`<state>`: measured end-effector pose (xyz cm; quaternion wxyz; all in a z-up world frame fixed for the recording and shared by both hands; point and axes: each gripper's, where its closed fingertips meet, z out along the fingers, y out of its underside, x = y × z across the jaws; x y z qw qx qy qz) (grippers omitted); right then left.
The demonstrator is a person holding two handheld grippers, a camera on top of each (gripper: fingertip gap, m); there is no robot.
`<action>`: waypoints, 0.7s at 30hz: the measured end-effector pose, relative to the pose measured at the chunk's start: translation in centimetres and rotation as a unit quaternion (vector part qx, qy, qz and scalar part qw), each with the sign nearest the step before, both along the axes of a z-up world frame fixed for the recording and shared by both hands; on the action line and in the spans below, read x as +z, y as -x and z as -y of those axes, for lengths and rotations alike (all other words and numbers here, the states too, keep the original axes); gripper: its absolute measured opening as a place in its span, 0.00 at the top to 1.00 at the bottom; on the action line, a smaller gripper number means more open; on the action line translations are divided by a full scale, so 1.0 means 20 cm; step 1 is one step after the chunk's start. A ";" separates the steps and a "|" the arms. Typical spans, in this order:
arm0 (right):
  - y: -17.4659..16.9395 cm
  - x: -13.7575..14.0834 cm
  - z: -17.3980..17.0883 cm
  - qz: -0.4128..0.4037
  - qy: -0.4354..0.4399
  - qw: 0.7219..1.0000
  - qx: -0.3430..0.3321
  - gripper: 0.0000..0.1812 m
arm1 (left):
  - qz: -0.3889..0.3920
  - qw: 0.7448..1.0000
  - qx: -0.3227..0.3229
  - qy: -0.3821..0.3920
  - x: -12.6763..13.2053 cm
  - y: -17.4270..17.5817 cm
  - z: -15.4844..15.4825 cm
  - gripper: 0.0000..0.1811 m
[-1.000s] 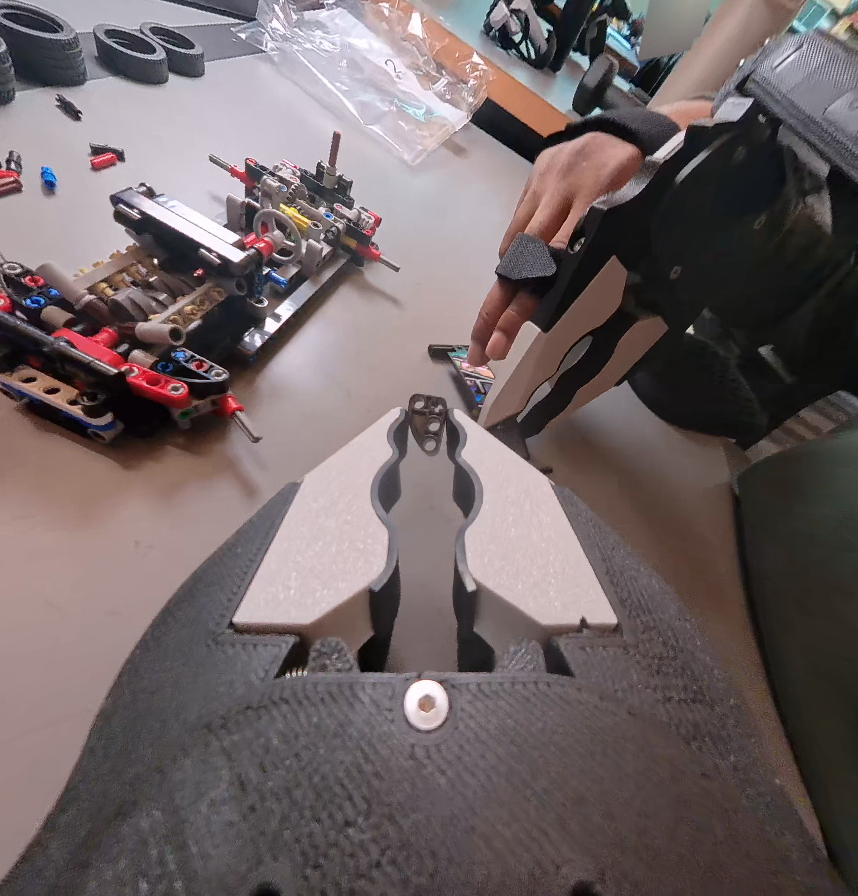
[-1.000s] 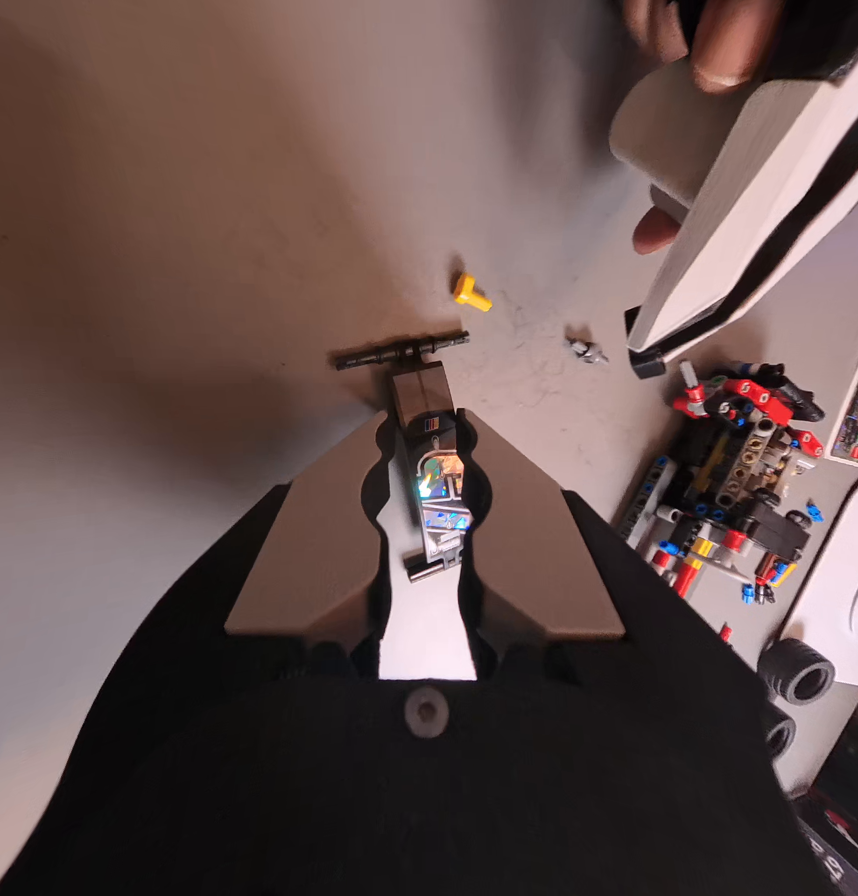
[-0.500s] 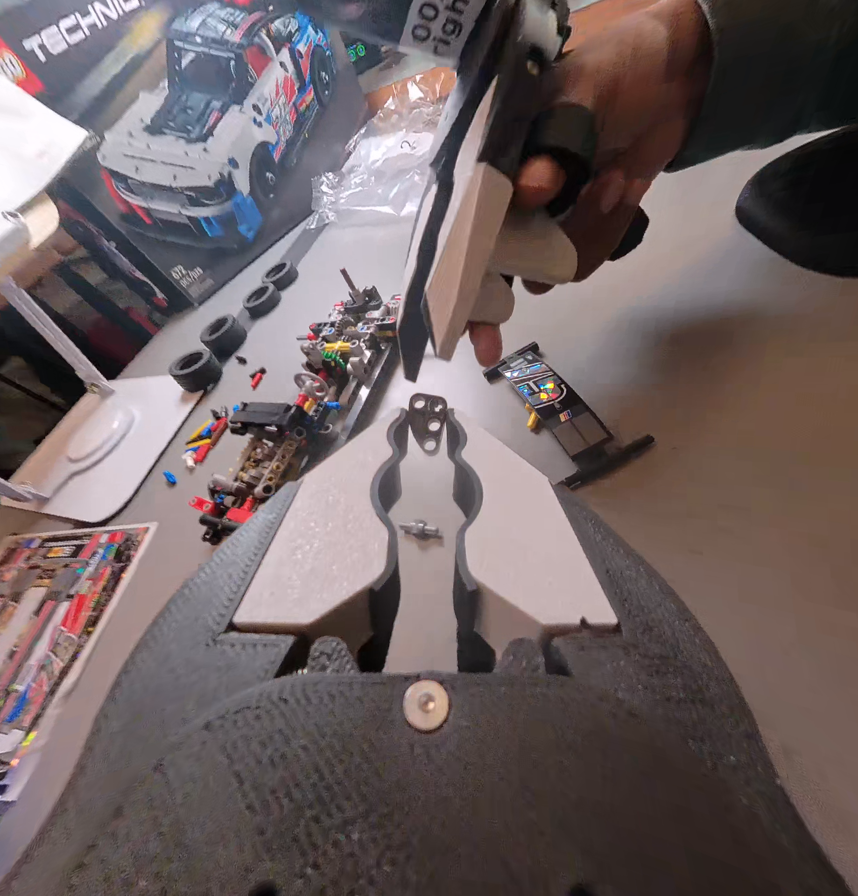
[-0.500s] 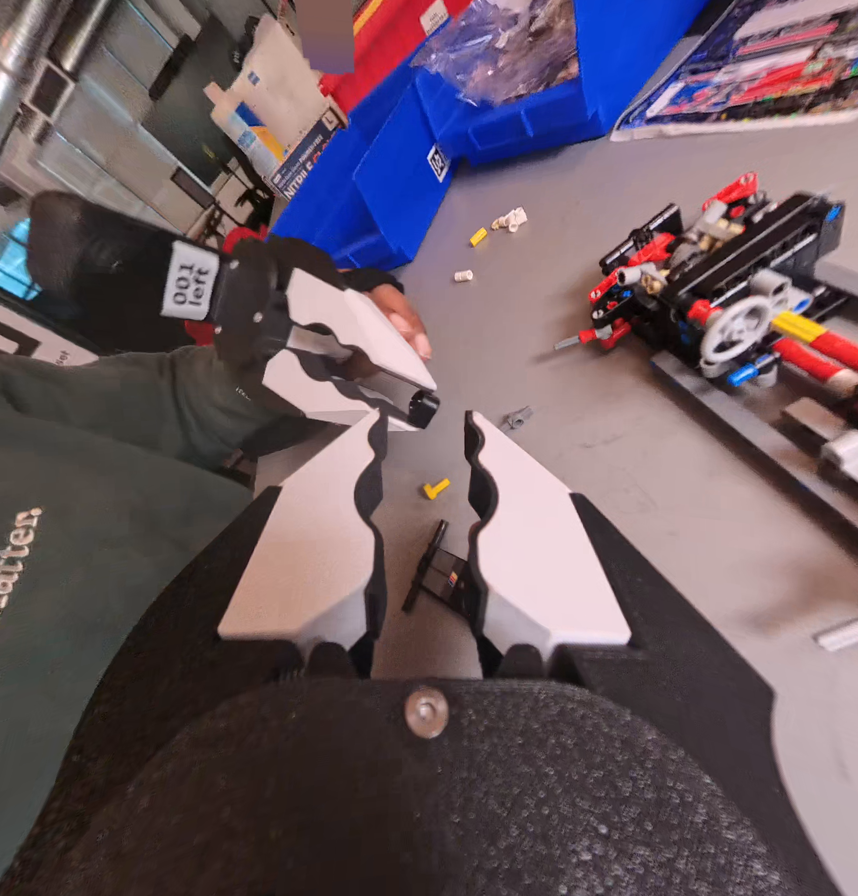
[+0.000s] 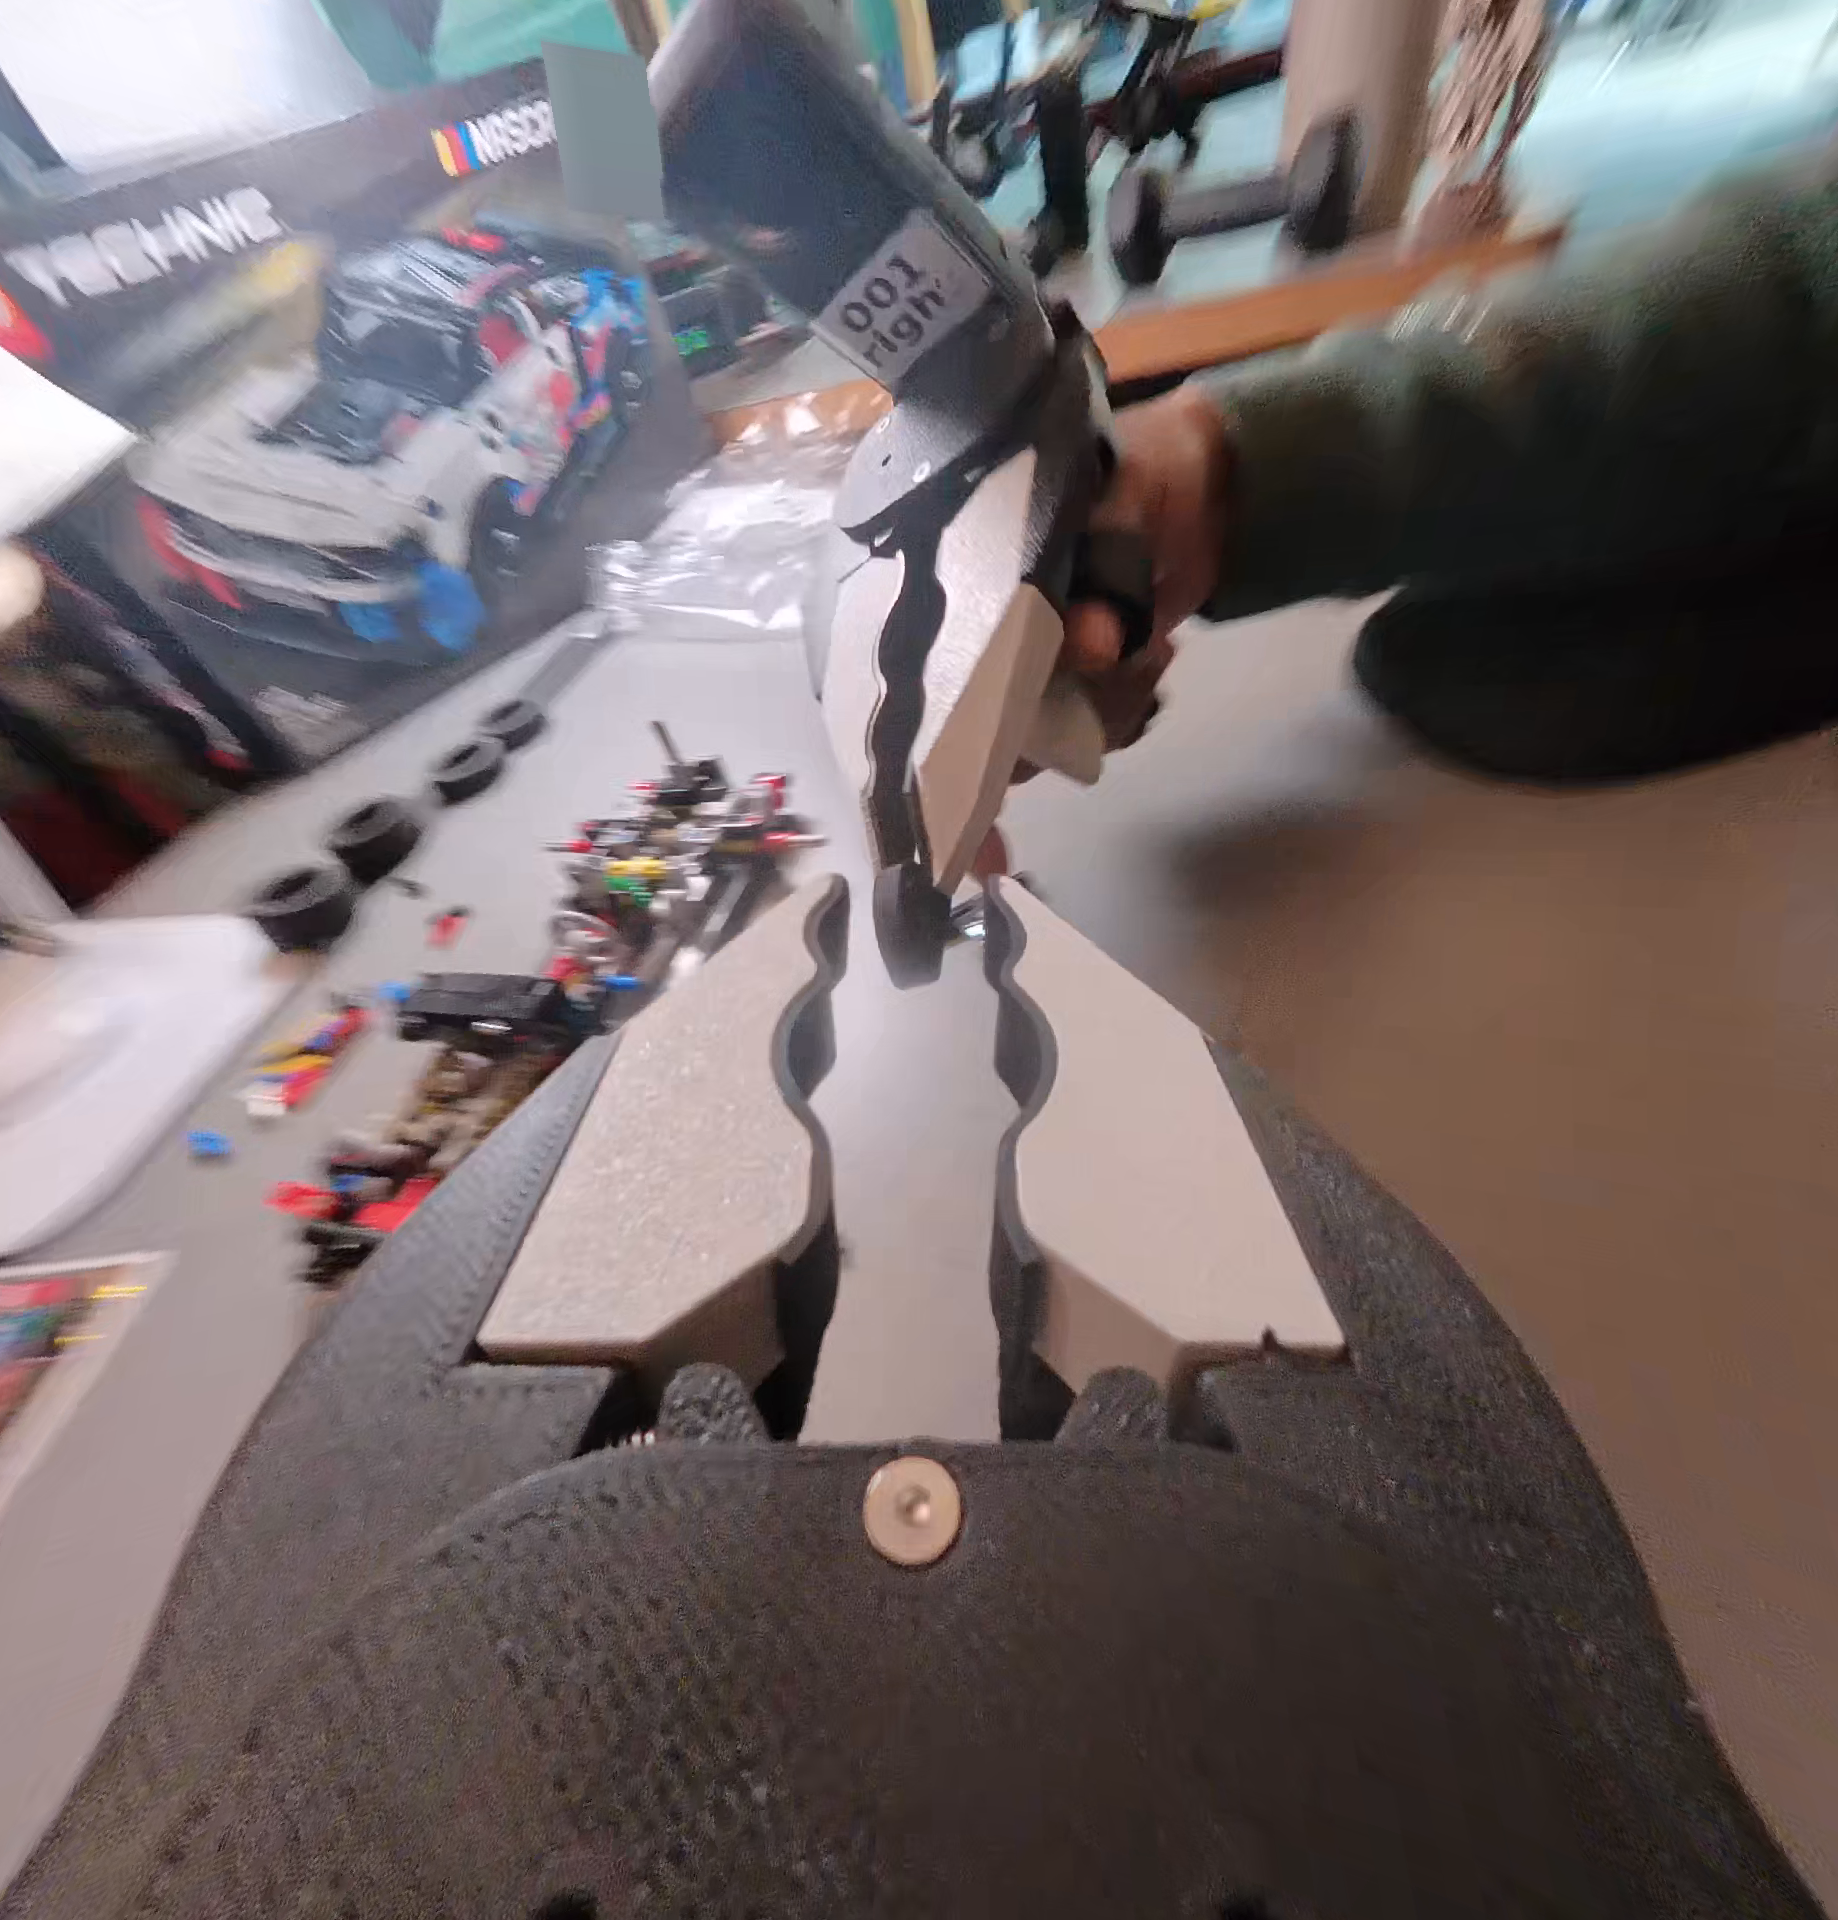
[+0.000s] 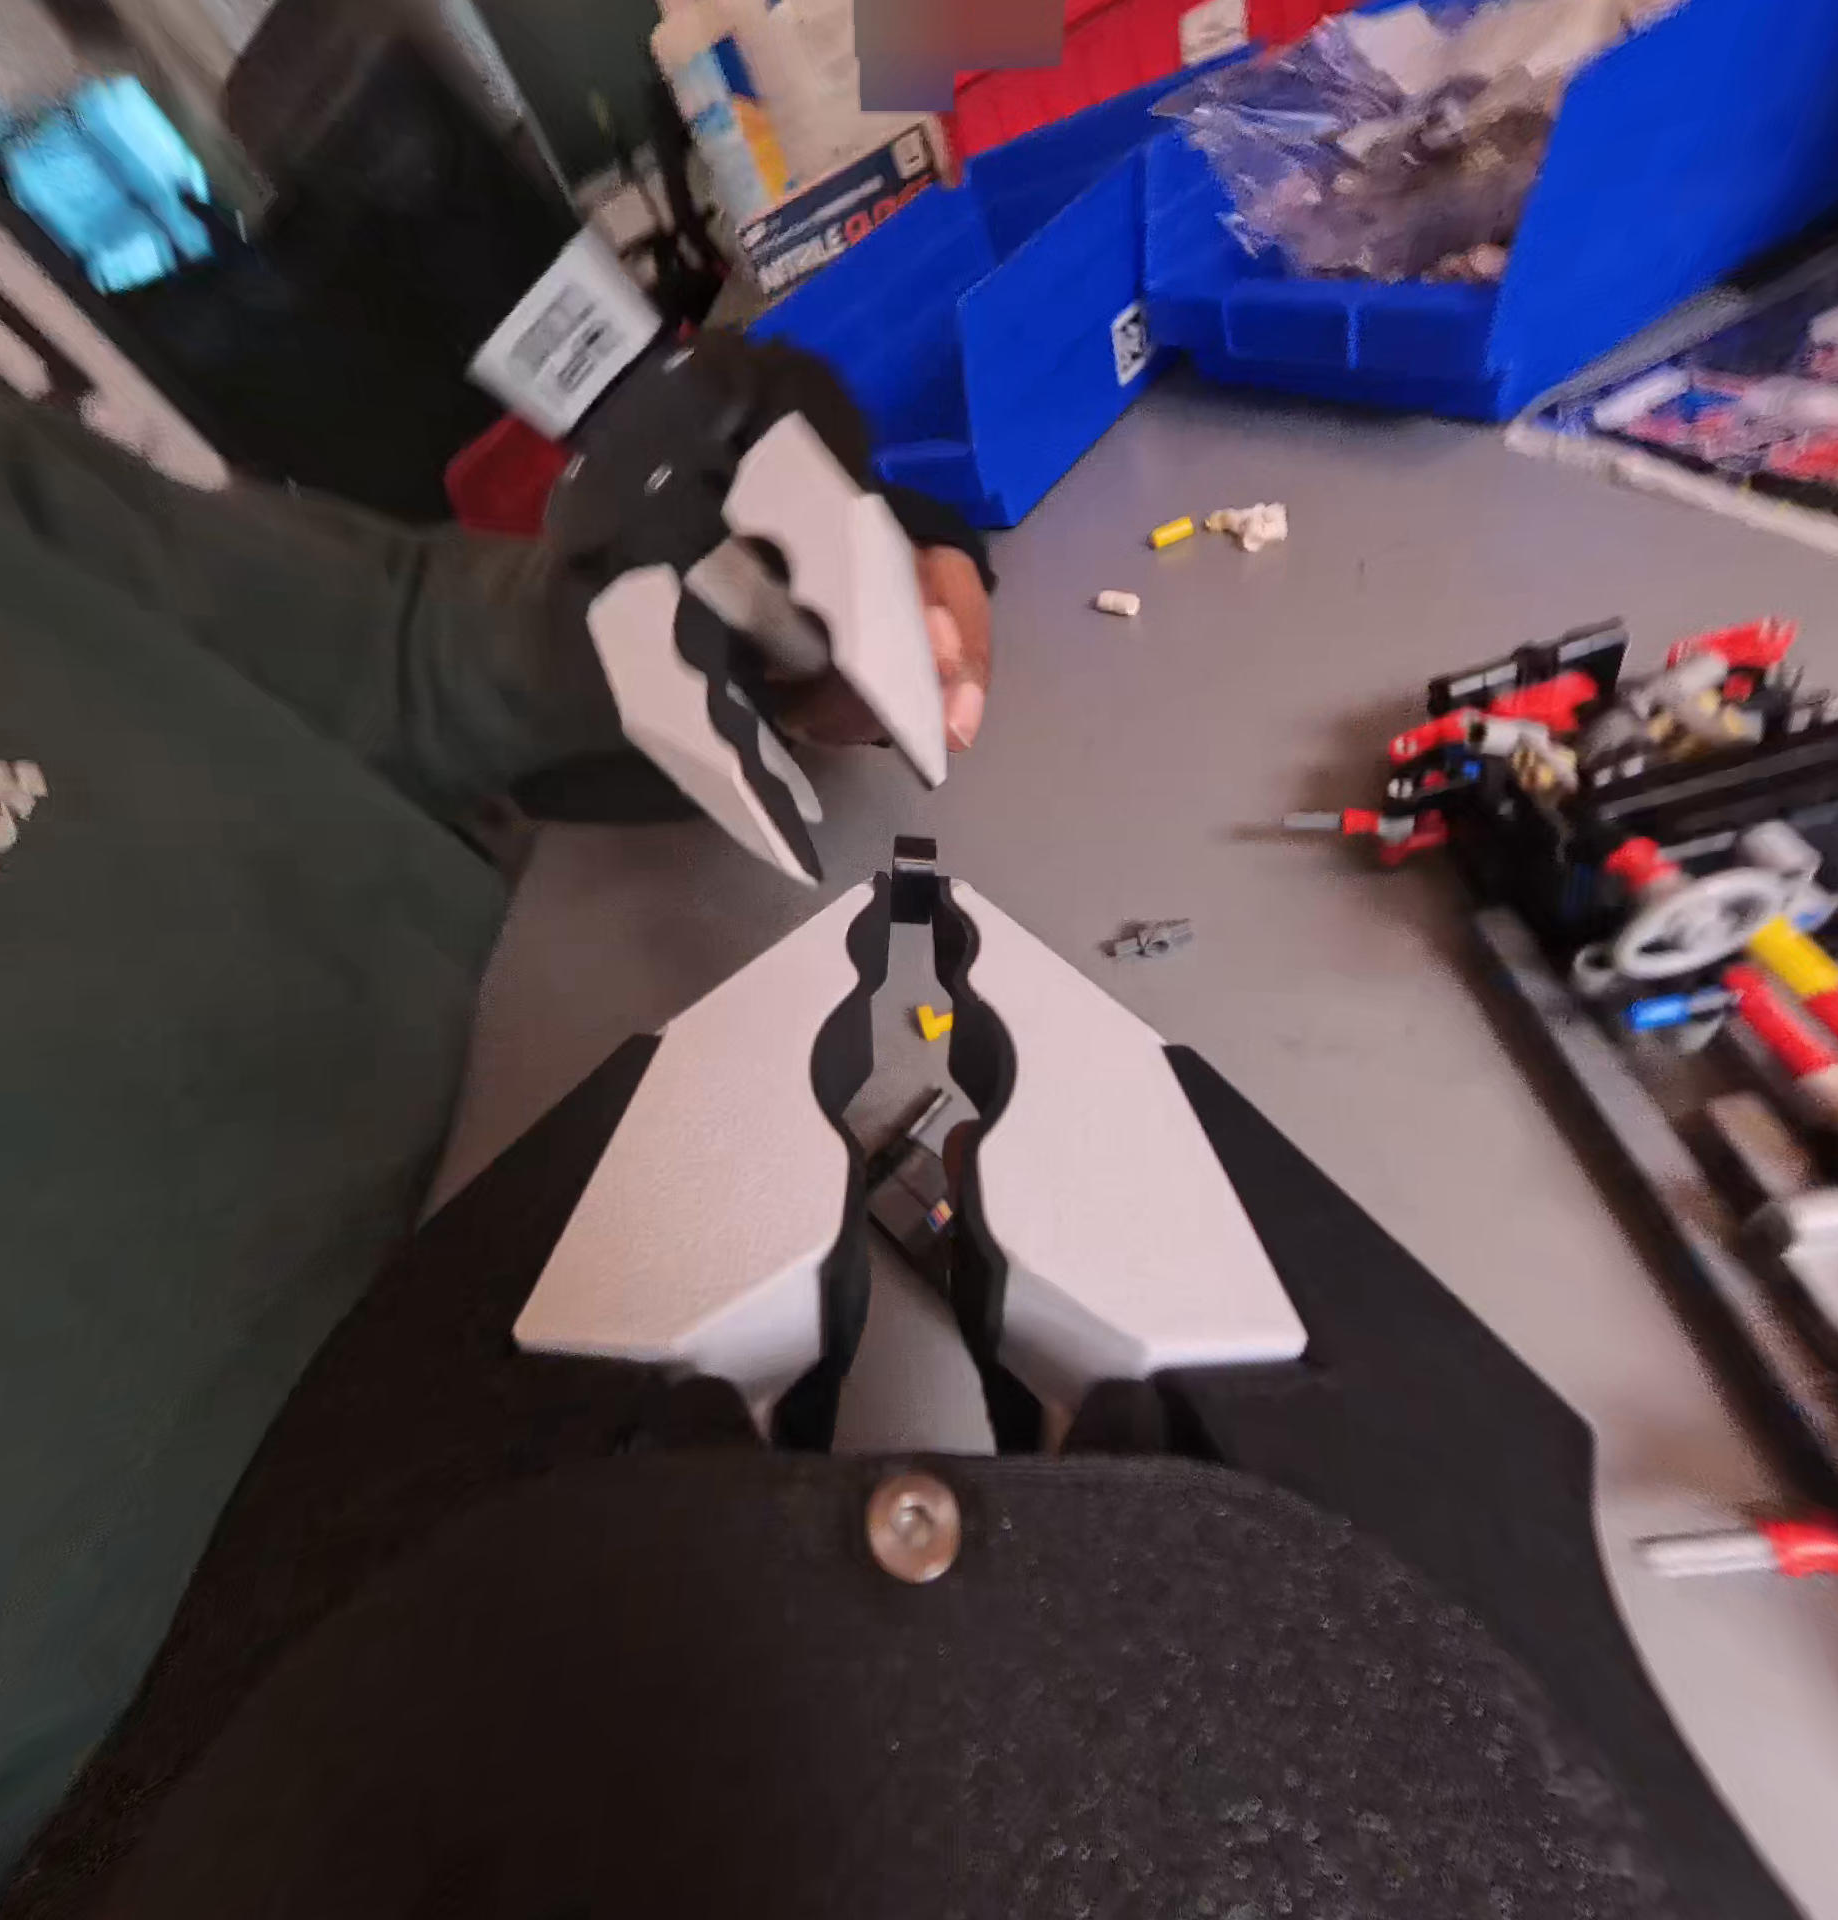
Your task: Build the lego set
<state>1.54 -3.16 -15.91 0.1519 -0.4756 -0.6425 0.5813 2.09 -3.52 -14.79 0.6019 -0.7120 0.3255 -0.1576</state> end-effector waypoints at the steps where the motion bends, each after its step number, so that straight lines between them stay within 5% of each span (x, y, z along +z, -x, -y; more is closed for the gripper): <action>1: -0.03 0.01 0.02 -0.030 -0.047 0.998 0.023 0.98 | 0.068 0.996 -0.029 0.041 0.02 -0.01 0.02 0.86; 3: -0.08 0.03 0.06 -0.065 -0.105 0.991 0.059 0.98 | 0.163 0.977 -0.074 0.118 0.03 0.00 0.05 0.88; 6: -0.10 0.06 0.12 -0.093 -0.142 0.982 0.084 0.98 | 0.204 0.954 -0.129 0.177 0.00 -0.03 0.10 0.88; 12: -0.11 0.04 0.15 -0.091 -0.152 0.980 0.095 0.98 | 0.110 0.974 -0.128 0.154 -0.07 -0.12 0.13 0.94; 21: -0.09 -0.04 0.08 -0.055 -0.197 0.976 0.069 0.94 | 0.050 0.985 -0.060 0.151 -0.14 -0.04 0.06 0.97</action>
